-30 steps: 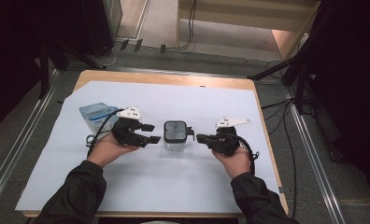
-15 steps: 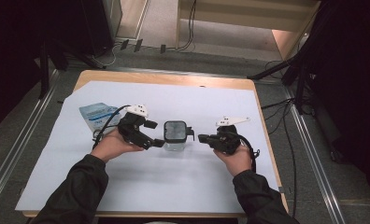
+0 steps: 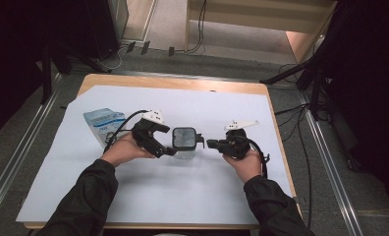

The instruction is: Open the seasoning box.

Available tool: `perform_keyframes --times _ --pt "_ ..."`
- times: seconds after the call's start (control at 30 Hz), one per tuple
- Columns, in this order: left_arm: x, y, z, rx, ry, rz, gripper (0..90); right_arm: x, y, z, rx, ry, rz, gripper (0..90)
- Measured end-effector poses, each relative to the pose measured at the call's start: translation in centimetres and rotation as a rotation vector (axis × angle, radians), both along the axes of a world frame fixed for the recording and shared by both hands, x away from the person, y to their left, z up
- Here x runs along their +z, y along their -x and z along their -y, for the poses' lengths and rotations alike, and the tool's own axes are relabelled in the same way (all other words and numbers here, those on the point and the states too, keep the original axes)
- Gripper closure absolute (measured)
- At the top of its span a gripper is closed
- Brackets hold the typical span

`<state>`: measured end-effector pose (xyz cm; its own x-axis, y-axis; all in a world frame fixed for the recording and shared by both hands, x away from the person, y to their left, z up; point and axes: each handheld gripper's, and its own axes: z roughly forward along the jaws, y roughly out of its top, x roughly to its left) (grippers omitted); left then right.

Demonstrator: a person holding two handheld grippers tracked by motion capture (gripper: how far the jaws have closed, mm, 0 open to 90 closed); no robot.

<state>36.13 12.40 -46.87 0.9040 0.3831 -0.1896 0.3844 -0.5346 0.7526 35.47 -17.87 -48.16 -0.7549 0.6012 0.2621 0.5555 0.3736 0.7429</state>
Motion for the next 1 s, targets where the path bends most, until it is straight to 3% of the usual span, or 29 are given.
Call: perform_keyframes --times 0.1,0.33,0.73,1.0 --pt "-0.6 -0.4 0.3 -0.005 0.0 -0.02 3.8 -0.1 -0.1 -0.2 -0.005 -0.002 -0.005 90.0" --pt "-1.6 -0.9 0.9 -0.016 0.003 -0.019 3.9 -0.4 -0.4 -0.7 -0.011 0.009 -0.002 90.0" --pt "-2.0 -1.2 1.4 -0.005 0.033 -0.017 10.0 -0.5 -0.3 -0.7 -0.019 0.009 0.002 90.0" --pt "-1.9 -1.1 1.4 0.003 0.026 -0.009 10.8 -0.5 -0.1 -0.7 -0.021 0.014 0.002 90.0"
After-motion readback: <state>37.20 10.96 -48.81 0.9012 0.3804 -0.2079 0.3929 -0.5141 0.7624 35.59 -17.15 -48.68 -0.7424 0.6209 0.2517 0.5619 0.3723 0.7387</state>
